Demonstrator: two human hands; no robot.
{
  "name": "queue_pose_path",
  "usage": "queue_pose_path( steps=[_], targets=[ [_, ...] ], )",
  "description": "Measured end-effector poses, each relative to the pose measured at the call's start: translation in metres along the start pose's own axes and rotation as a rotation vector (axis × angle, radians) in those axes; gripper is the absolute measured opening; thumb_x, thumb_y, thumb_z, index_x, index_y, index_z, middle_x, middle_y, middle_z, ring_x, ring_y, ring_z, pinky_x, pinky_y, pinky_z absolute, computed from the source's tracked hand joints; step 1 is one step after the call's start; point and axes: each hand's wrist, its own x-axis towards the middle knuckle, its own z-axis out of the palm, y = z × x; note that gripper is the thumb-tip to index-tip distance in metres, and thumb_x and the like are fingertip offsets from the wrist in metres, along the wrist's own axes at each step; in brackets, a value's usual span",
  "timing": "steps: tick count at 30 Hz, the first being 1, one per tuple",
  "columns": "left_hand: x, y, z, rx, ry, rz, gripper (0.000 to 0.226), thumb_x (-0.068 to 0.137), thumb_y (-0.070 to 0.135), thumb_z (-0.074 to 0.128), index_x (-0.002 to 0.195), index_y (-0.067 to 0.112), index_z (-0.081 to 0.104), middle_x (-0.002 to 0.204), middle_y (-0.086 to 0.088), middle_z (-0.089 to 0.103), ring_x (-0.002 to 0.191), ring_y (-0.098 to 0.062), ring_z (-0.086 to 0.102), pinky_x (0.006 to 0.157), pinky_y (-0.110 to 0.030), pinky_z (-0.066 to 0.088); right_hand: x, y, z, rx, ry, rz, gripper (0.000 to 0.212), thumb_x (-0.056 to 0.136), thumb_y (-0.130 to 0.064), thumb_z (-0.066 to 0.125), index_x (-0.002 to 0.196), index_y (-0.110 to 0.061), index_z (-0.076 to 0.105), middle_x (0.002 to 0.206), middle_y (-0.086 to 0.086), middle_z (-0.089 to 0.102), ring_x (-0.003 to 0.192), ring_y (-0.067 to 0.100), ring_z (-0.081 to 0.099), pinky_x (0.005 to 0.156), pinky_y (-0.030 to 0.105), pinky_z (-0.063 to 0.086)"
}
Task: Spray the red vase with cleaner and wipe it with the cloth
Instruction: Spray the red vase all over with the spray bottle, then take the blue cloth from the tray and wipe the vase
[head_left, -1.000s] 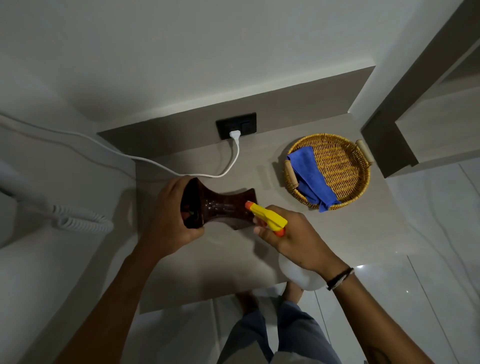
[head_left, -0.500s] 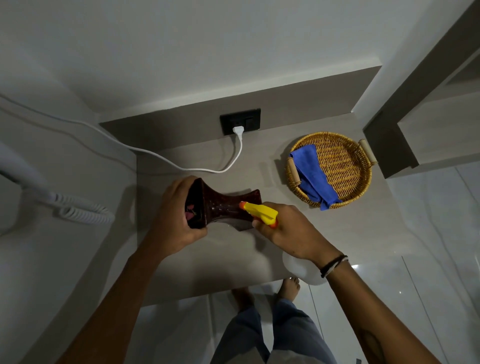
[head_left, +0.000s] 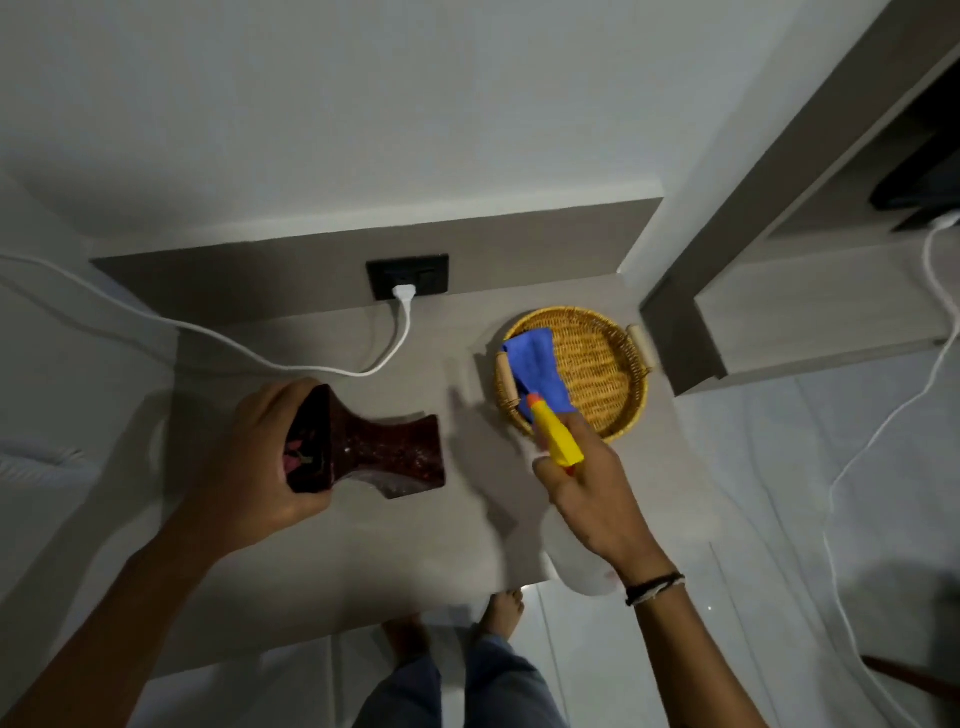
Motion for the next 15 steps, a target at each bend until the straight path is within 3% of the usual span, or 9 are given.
queue_pose_path(
  steps=[3, 5, 7, 10, 15],
  targets=[
    [0.005, 0.011, -0.002, 0.058, -0.006, 0.004, 0.114, 0.043, 0.037, 0.090, 0.147, 0.007, 0.055, 0.139, -0.014, 0.060, 0.123, -0.039, 0.059, 0.099, -0.047, 0.052, 0.021, 0.000, -0.039, -0.002, 0.215, -0.066, 0.032, 0.104, -0.043, 0.066, 0.135, -0.047, 0.058, 0.107, -0.011, 0.074, 0.095, 0.002, 0.070, 0.082, 0.026, 0.062],
    [0.007, 0.018, -0.002, 0.101, 0.006, 0.030, 0.112, 0.043, 0.042, 0.085, 0.146, 0.007, 0.055, 0.138, -0.014, 0.059, 0.119, -0.041, 0.061, 0.096, -0.056, 0.055, 0.044, 0.003, -0.064, -0.067, 0.308, -0.076, 0.049, 0.103, -0.048, 0.068, 0.149, -0.034, 0.058, 0.114, -0.004, 0.078, 0.094, 0.010, 0.073, 0.086, 0.036, 0.064],
    [0.008, 0.025, 0.000, 0.125, 0.012, 0.036, 0.112, 0.043, 0.042, 0.084, 0.146, 0.007, 0.055, 0.138, -0.013, 0.059, 0.118, -0.042, 0.062, 0.096, -0.058, 0.055, 0.070, 0.006, -0.081, -0.082, 0.385, -0.106, 0.050, 0.099, -0.048, 0.072, 0.142, -0.023, 0.066, 0.118, -0.001, 0.080, 0.102, 0.016, 0.075, 0.093, 0.047, 0.065],
    [0.011, 0.031, 0.006, 0.136, 0.014, 0.025, 0.113, 0.044, 0.041, 0.084, 0.147, 0.005, 0.055, 0.140, -0.014, 0.058, 0.121, -0.042, 0.059, 0.100, -0.059, 0.052, 0.103, 0.014, -0.090, -0.027, 0.414, -0.142, 0.043, 0.096, -0.038, 0.079, 0.137, -0.025, 0.070, 0.127, -0.009, 0.078, 0.114, 0.011, 0.075, 0.103, 0.045, 0.062],
    [0.014, 0.031, 0.011, 0.215, 0.011, 0.032, 0.114, 0.046, 0.049, 0.079, 0.150, 0.011, 0.051, 0.141, -0.006, 0.054, 0.124, -0.035, 0.057, 0.103, -0.051, 0.045, 0.140, 0.039, -0.078, 0.079, 0.374, -0.122, 0.042, 0.093, -0.031, 0.083, 0.132, -0.035, 0.068, 0.124, -0.007, 0.079, 0.109, 0.013, 0.078, 0.101, 0.048, 0.064]
  ],
)
